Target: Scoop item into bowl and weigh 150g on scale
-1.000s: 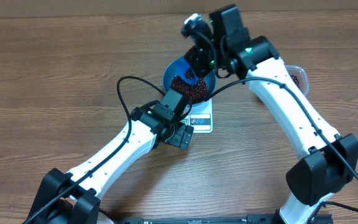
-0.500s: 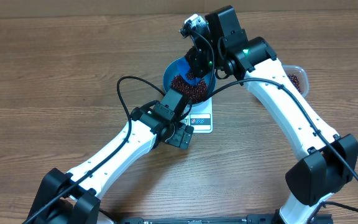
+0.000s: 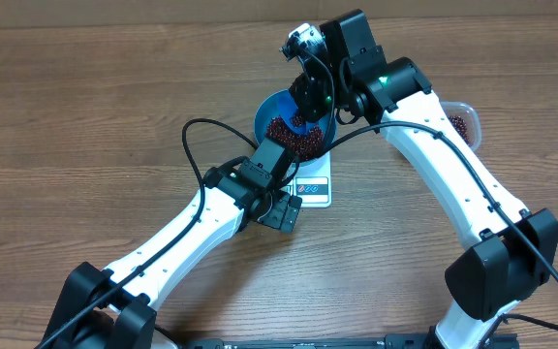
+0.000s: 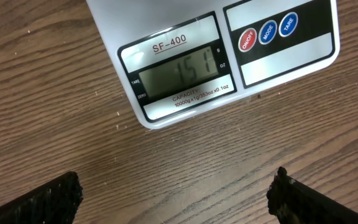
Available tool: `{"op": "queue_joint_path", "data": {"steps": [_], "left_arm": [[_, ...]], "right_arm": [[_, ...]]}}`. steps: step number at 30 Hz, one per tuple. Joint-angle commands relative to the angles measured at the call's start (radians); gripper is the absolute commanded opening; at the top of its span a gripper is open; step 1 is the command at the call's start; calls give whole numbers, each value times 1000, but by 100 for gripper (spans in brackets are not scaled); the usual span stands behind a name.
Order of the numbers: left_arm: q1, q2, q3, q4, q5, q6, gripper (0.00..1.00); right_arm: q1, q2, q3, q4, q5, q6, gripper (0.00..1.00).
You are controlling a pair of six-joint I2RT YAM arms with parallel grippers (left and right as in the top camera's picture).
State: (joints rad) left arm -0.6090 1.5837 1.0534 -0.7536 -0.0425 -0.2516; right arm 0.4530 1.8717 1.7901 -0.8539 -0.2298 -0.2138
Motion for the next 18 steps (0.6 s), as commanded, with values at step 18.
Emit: {"op": "queue_joint_path", "data": {"steps": [18], "left_arm": [[-6,-7,-5,3,-13,20,100]], "right_arm": [[-19,100,-4,8,53,-3,4]]}}
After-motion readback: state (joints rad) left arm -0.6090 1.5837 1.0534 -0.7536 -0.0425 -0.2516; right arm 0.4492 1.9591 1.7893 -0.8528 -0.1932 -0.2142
